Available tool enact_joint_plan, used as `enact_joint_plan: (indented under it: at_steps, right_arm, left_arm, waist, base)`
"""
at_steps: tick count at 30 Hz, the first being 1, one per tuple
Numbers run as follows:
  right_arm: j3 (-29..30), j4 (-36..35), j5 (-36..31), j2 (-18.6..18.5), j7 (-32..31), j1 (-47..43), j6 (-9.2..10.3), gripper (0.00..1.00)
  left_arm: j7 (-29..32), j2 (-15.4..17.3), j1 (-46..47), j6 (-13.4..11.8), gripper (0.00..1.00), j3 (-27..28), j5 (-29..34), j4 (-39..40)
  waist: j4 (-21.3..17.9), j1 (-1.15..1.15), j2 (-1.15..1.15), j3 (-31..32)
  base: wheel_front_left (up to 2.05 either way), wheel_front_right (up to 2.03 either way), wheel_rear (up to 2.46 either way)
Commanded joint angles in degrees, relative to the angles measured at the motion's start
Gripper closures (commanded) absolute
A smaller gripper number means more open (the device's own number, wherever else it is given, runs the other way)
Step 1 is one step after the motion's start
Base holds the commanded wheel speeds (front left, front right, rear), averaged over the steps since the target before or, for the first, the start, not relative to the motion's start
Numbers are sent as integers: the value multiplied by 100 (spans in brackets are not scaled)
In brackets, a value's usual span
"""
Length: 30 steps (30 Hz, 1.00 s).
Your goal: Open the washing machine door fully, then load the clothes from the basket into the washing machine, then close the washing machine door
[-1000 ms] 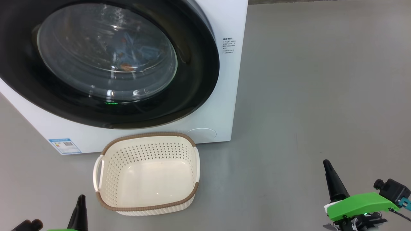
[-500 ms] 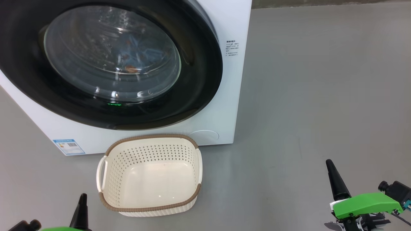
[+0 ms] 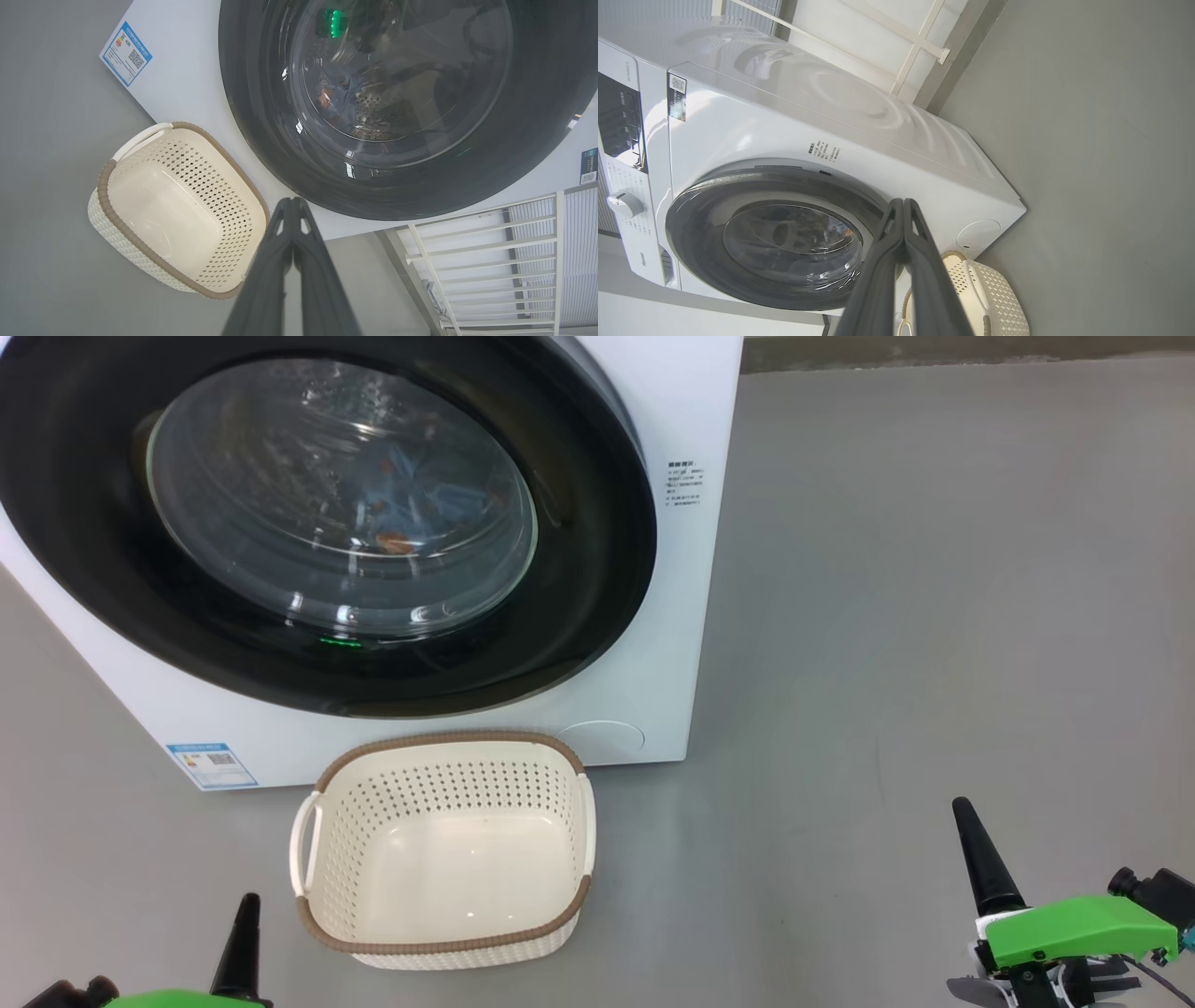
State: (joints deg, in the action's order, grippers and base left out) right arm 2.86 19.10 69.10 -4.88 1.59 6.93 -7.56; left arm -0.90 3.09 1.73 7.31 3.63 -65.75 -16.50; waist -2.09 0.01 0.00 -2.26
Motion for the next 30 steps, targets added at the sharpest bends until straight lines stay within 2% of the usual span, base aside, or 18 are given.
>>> enact_joint_plan:
  at_steps: [1,30]
  right_arm:
    - [-36,-189,197,-5,-41,37,5,100]
    - [174,-390,1749,82,-522,-16,7,100]
  left_arm:
    - [51,71,283,0,100,154,-161,167]
    - [541,6,429,5,100,257,-1905,202]
  waist:
    - [9,0,0,10]
    - [150,0,0,162]
  base:
    - [0,0,0]
    - [0,0,0]
